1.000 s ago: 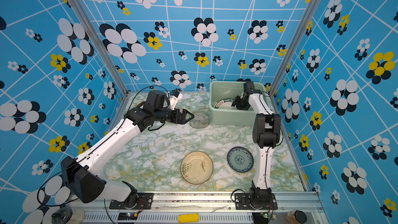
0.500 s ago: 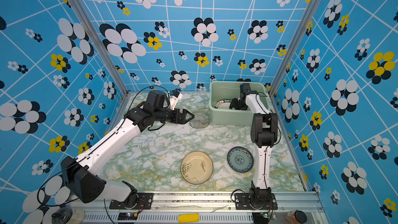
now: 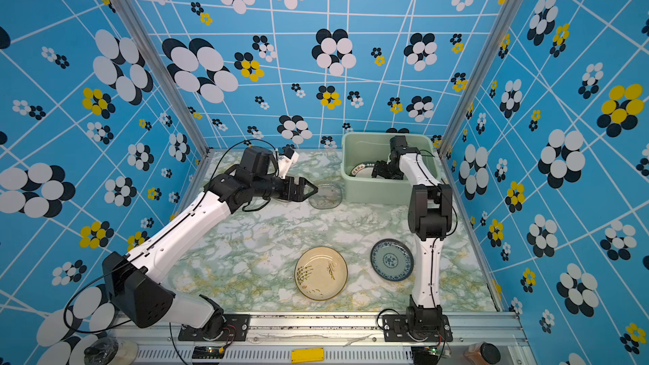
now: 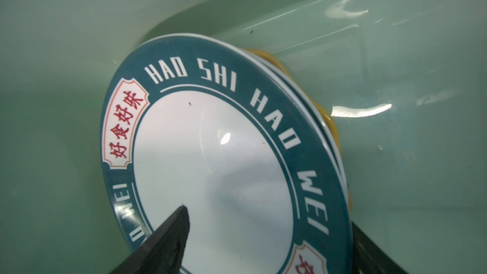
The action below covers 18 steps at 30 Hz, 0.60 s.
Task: Place the plates into the plastic bin on the countertop
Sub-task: Place the plate in the plastic bin.
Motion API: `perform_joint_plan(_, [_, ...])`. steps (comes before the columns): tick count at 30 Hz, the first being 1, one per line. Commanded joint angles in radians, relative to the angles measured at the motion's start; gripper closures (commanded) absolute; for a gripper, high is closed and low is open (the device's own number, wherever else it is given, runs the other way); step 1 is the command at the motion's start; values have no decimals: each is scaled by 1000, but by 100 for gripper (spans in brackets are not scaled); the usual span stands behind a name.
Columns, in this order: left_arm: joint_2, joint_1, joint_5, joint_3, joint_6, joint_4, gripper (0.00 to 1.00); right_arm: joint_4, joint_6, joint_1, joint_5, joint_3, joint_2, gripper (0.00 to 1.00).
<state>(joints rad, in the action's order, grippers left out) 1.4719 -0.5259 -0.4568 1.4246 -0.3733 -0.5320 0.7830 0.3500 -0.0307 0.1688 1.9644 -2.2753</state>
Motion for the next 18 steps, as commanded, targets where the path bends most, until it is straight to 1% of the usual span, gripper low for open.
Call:
perform_joint_plan(1, [7, 0, -16, 36, 10, -17, 1, 51, -24, -2, -25, 20, 6, 8])
perform_joint_plan(4, [5, 0, -16, 36, 8, -17, 1, 54, -26, -1, -30, 23, 8, 7])
perform_joint_plan(6, [3, 0, -13, 34, 7, -17, 1, 59, -26, -1, -37, 31, 8, 1])
perform_joint_plan(14, [-1, 0, 1, 40, 21, -15, 1, 60, -28, -2, -41, 44, 31, 1])
perform_joint_plan(18, [-2, 1, 11, 48, 29, -13, 1, 94, -41, -2, -83, 73, 58, 1])
